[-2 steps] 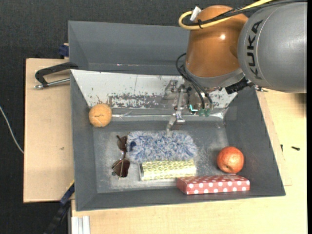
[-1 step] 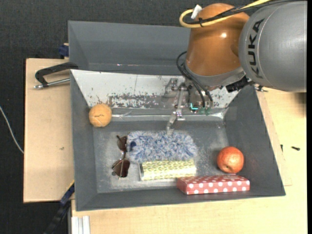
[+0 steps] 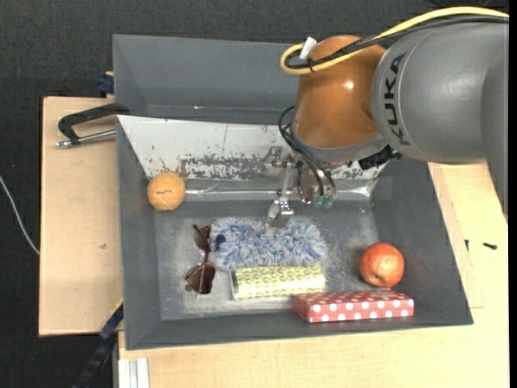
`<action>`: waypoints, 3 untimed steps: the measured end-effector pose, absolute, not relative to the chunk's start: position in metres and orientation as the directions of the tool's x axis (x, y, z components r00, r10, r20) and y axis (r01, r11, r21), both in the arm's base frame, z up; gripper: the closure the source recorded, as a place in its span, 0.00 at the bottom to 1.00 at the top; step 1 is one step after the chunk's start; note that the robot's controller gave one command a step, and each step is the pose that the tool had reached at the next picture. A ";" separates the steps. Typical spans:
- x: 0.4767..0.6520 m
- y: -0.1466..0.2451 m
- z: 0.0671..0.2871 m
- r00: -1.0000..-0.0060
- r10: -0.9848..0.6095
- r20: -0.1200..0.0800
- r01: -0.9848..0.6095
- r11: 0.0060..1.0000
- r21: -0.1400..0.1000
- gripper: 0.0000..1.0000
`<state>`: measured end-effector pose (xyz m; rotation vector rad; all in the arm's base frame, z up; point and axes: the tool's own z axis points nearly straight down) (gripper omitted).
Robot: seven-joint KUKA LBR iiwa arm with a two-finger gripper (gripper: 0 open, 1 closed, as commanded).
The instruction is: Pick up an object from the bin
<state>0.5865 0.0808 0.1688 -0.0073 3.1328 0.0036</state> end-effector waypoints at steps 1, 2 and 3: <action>0.569 0.146 0.111 -0.999 -0.033 -0.003 -0.033 0.999 0.005 0.00; 0.602 0.114 0.077 -0.994 -0.106 -0.007 -0.106 0.994 0.006 1.00; 0.602 0.114 0.077 -0.994 -0.106 -0.007 -0.106 0.994 0.006 1.00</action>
Offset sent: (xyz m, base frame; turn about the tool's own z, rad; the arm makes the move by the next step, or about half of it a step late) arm 0.0118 0.0292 -0.0987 -0.1016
